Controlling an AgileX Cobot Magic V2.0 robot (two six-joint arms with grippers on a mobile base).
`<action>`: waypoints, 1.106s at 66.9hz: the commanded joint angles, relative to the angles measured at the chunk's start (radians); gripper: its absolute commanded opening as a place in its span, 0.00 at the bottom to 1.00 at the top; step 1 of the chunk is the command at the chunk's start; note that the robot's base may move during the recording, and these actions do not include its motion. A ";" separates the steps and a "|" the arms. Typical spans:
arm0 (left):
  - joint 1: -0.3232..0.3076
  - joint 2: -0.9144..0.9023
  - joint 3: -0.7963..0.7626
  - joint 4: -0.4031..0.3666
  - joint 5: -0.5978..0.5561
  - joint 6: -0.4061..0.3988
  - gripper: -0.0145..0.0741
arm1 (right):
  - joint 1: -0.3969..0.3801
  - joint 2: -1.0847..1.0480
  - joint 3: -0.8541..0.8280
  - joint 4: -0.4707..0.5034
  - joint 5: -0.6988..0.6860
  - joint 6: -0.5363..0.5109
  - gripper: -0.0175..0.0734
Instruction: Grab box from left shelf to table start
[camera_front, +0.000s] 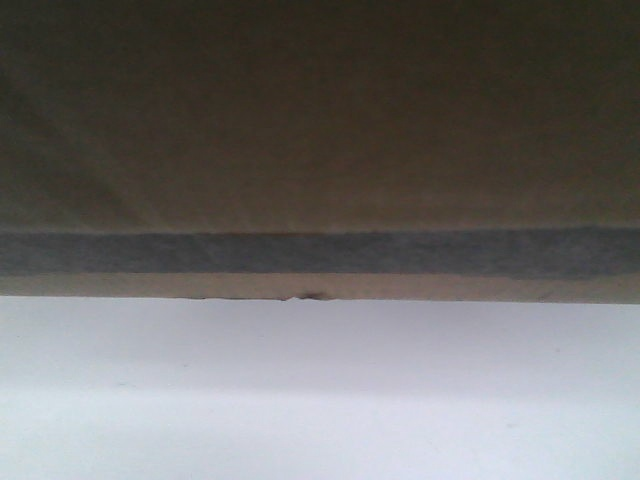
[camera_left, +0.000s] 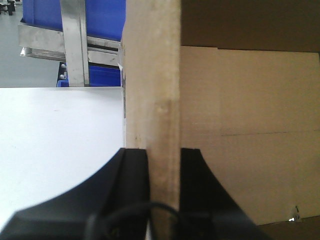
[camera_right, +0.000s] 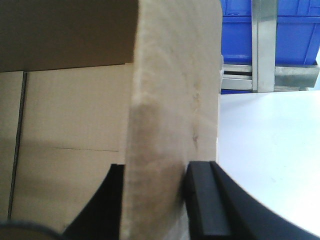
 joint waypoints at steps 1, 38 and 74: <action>-0.006 -0.002 -0.042 0.020 -0.193 -0.015 0.05 | -0.006 0.021 -0.031 -0.072 -0.146 0.014 0.26; -0.006 -0.002 -0.042 -0.006 -0.193 -0.015 0.05 | -0.006 0.023 -0.031 -0.069 -0.119 0.014 0.26; -0.002 0.500 -0.317 0.171 -0.029 -0.142 0.05 | -0.006 0.583 -0.311 -0.070 0.066 -0.061 0.26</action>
